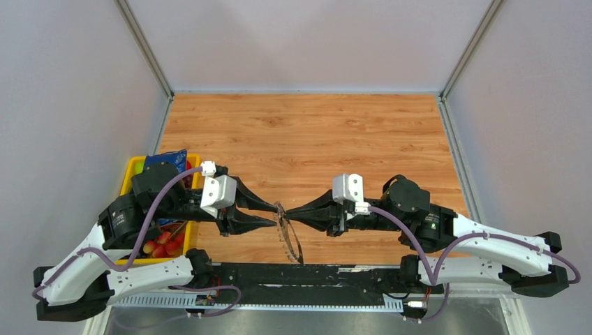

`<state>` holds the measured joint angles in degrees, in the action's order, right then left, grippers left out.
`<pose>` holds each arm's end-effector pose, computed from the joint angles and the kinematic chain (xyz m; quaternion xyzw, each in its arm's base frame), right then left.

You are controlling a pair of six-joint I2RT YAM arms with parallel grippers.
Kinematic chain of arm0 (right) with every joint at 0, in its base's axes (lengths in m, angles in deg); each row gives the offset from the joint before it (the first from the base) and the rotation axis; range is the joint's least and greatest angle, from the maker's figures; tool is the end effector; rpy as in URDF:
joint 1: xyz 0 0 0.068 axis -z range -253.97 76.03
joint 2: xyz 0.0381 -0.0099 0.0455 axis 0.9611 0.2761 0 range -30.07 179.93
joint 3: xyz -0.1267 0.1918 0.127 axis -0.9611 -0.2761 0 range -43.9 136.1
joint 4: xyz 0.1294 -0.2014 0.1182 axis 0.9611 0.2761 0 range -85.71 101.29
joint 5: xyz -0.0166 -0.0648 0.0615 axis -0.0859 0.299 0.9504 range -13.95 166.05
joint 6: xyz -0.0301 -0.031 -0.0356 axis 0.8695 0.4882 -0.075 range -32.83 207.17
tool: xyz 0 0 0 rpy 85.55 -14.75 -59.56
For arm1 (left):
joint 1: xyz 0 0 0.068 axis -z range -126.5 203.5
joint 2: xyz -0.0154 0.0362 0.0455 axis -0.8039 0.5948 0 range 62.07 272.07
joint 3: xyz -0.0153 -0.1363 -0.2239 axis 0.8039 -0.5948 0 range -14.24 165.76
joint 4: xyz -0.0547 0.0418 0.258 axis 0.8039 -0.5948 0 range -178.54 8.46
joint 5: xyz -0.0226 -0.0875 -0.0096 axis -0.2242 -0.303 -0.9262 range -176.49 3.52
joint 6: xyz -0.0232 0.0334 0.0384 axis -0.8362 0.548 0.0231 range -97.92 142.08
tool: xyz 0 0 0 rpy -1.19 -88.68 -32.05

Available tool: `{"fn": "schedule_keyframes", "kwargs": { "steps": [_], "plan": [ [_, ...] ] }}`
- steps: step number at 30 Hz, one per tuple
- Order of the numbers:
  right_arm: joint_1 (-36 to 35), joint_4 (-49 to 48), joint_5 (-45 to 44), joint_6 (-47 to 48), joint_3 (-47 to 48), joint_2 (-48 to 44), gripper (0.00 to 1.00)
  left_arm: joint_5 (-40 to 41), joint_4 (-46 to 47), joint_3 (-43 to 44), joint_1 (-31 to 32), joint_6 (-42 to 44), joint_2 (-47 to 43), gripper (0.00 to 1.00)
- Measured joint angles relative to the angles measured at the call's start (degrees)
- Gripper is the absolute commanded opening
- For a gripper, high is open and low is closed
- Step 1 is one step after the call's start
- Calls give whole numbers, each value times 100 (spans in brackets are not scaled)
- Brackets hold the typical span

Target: Put the keys on the keyring

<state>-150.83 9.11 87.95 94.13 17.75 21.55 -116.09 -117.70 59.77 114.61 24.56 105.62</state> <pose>0.0401 0.2069 0.4251 -0.5049 0.4478 0.4781 0.5621 0.0458 -0.1222 0.4563 0.5233 0.5188 -0.4828 0.4731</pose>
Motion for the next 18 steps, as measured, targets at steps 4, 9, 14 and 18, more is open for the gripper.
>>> {"fn": "schedule_keyframes", "kwargs": {
  "steps": [4,9,14,18],
  "plan": [
    [0,0,44,-28,33,15,0,-35,42,-57,0,57,-2,40],
    [-11,0,68,-48,35,15,0,-52,96,-81,0,90,0,40],
    [-22,-74,103,-59,57,44,0,-55,136,-90,0,114,2,32],
    [-26,-221,109,-96,59,52,0,-59,173,-92,0,151,33,23]
  ]
}}
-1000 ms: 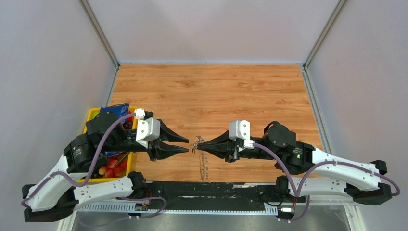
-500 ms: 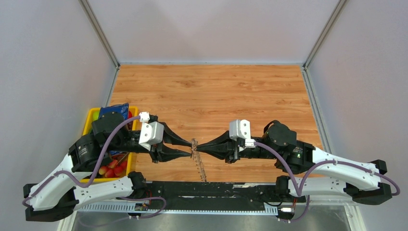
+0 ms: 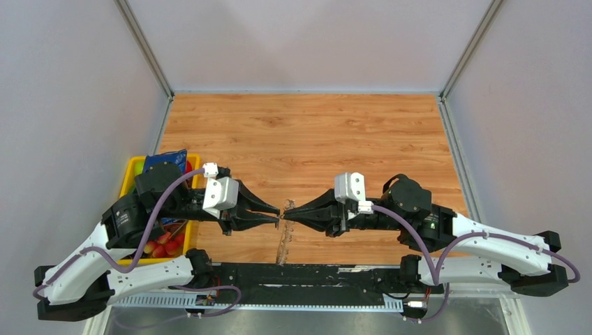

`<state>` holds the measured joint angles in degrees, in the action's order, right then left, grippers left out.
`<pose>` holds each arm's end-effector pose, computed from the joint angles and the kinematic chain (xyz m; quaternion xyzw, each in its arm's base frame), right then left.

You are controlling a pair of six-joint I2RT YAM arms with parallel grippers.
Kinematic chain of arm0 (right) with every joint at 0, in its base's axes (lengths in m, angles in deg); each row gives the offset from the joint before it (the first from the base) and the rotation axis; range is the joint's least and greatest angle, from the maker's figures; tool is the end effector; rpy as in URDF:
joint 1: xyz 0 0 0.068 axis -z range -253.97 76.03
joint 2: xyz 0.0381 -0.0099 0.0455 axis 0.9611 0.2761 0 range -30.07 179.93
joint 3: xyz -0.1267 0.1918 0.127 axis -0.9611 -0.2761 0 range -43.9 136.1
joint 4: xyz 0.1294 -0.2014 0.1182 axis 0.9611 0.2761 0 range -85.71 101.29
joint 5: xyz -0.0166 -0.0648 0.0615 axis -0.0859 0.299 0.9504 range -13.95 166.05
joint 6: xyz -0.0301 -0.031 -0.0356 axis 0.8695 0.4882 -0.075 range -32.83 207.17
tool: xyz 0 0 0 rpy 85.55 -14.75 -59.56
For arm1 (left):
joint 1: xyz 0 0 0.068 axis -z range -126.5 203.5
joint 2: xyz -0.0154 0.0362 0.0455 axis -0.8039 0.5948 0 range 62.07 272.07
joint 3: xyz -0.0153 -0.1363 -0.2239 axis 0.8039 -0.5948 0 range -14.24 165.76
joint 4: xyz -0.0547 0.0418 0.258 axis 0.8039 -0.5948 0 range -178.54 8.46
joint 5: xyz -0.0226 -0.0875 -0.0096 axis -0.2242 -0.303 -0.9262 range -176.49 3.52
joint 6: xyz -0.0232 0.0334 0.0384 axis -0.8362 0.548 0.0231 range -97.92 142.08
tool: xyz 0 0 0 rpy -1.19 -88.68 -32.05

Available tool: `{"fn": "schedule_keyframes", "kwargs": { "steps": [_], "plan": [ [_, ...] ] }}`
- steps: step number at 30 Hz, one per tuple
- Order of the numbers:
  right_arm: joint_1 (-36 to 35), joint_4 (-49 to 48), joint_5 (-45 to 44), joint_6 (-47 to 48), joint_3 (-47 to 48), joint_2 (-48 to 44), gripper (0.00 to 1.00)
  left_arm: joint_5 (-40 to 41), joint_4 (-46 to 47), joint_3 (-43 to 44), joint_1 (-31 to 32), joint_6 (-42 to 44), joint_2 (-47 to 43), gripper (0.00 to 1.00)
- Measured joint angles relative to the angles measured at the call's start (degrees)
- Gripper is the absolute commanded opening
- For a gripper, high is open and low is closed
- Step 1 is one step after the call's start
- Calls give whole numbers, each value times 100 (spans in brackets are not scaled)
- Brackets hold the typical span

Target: Put the keys on the keyring

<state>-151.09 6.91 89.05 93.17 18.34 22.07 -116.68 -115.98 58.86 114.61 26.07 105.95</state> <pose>0.0387 0.2083 0.4312 -0.4983 0.4337 0.4951 0.5642 0.0477 -0.1265 0.4542 0.5316 0.5065 -0.4802 0.4798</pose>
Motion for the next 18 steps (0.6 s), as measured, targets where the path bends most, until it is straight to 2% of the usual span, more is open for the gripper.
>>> {"fn": "schedule_keyframes", "kwargs": {
  "steps": [4,6,11,18],
  "plan": [
    [-11,-131,-15,-22,0,-2,0,-28,28,0,0,13,33,7],
    [-15,-179,-57,-37,-7,-11,0,-46,61,-2,0,33,35,5],
    [-81,-568,-177,-42,-210,-105,0,-70,186,-4,0,37,28,5],
    [-297,-1620,-387,79,-822,-229,0,-92,286,-76,0,-13,-44,17]
  ]
}}
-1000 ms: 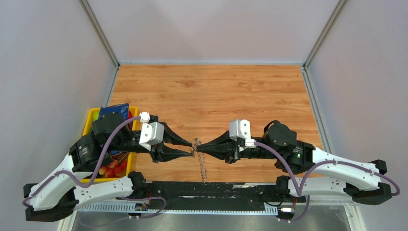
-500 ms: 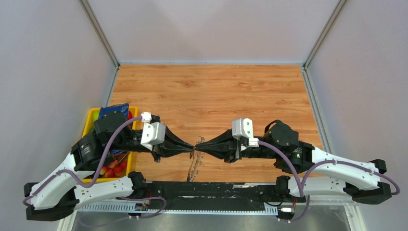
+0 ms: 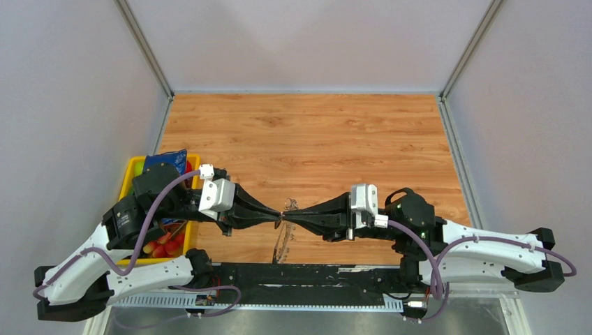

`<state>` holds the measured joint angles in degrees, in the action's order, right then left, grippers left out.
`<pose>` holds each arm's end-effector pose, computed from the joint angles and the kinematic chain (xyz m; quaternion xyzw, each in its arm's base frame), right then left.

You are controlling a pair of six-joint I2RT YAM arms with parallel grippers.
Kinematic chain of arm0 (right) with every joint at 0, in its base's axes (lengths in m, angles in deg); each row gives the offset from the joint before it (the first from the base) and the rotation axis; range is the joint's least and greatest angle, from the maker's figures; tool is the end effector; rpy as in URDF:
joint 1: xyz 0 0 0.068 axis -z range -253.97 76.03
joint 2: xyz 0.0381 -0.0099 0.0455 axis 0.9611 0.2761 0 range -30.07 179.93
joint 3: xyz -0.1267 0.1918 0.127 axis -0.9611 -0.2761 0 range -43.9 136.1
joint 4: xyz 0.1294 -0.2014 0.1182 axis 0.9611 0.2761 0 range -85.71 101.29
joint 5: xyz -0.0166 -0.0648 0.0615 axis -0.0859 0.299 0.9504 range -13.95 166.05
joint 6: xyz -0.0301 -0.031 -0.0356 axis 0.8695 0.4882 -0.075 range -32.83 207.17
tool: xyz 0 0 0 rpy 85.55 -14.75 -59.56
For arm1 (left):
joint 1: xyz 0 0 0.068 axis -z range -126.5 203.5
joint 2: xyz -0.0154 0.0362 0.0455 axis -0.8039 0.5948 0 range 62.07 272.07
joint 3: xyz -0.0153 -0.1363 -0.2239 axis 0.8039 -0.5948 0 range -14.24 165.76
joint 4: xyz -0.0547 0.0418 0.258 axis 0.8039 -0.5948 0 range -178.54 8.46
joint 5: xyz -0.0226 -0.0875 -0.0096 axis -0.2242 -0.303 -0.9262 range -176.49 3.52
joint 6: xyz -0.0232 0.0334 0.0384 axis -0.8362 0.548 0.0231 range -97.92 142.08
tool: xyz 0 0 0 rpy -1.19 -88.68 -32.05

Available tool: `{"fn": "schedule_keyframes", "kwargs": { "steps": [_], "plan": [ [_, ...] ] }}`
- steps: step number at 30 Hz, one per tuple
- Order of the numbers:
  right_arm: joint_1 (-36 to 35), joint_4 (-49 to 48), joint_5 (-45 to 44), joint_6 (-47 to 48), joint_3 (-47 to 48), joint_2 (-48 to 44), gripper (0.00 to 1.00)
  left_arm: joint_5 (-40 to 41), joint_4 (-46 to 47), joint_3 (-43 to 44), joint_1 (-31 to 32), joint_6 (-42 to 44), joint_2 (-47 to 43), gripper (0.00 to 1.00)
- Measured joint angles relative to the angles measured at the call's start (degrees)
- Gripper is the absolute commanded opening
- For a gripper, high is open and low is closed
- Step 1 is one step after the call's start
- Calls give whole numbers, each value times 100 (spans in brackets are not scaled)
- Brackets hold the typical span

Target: Put the keys on the keyring

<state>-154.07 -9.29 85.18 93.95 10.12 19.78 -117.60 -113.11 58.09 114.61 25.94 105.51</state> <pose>0.0299 0.2072 0.4194 -0.4507 0.3824 0.5184 0.6179 0.0471 -0.1265 0.4565 0.5305 0.4884 -0.4890 0.4909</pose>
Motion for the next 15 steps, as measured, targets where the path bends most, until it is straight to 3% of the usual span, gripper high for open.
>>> {"fn": "schedule_keyframes", "kwargs": {
  "steps": [15],
  "plan": [
    [-431,-1910,-688,750,-765,33,0,-98,514,-186,0,-247,-166,17]
  ]
}}
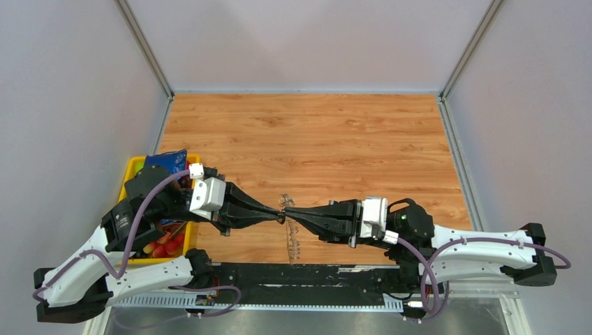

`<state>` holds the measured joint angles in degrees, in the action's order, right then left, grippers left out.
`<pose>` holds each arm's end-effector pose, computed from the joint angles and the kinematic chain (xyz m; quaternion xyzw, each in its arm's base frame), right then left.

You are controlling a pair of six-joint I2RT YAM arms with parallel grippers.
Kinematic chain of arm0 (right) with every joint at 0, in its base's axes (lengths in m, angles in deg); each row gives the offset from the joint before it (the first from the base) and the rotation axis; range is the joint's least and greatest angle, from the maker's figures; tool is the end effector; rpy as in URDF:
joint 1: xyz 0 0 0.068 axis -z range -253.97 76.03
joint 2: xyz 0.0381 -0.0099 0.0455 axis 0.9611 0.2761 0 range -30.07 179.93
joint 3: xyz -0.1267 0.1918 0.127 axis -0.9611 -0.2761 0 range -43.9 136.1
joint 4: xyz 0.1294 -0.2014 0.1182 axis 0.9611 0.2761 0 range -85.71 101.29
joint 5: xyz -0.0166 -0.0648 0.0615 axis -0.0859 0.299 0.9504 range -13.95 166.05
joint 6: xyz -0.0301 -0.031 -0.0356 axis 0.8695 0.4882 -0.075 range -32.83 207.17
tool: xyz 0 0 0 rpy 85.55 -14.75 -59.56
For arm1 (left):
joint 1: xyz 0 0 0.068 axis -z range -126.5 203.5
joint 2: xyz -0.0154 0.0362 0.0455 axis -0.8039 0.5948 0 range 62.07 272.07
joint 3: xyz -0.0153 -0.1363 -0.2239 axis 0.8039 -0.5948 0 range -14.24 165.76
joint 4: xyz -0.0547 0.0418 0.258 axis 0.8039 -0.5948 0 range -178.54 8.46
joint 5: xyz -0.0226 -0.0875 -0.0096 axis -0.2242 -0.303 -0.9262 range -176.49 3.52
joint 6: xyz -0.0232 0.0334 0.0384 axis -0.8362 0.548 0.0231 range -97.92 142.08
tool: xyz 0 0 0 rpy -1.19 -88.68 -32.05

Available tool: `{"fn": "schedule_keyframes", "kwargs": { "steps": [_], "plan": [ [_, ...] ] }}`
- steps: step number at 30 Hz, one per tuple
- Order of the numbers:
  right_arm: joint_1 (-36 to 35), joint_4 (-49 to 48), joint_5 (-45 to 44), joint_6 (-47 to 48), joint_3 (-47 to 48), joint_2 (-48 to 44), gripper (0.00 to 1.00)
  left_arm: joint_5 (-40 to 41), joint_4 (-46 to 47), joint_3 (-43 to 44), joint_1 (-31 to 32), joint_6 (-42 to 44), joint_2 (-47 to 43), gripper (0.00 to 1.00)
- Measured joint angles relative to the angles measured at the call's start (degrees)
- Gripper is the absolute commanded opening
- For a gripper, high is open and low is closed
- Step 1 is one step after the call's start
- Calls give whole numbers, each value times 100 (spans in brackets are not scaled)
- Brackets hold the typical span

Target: Put the keys on the keyring

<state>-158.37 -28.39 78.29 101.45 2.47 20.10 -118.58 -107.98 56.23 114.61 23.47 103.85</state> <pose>0.0190 0.2098 0.4057 -0.3966 0.3184 0.5027 0.6990 0.0444 -0.1227 0.4596 0.5159 0.4660 -0.5111 0.5055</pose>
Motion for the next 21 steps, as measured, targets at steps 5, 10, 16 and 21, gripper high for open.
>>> {"fn": "schedule_keyframes", "kwargs": {
  "steps": [5,10,16,21],
  "plan": [
    [-57,-605,-87,155,-116,164,0,0,157,-28,0,-24,-46,18],
    [-68,-1305,-127,271,-330,304,0,7,260,-63,0,-81,-46,18],
    [-70,-1744,-129,358,-345,444,0,24,450,-68,0,-138,-37,18],
    [-72,-2138,-129,439,-345,616,0,24,575,-68,0,-181,-37,18]
  ]
}}
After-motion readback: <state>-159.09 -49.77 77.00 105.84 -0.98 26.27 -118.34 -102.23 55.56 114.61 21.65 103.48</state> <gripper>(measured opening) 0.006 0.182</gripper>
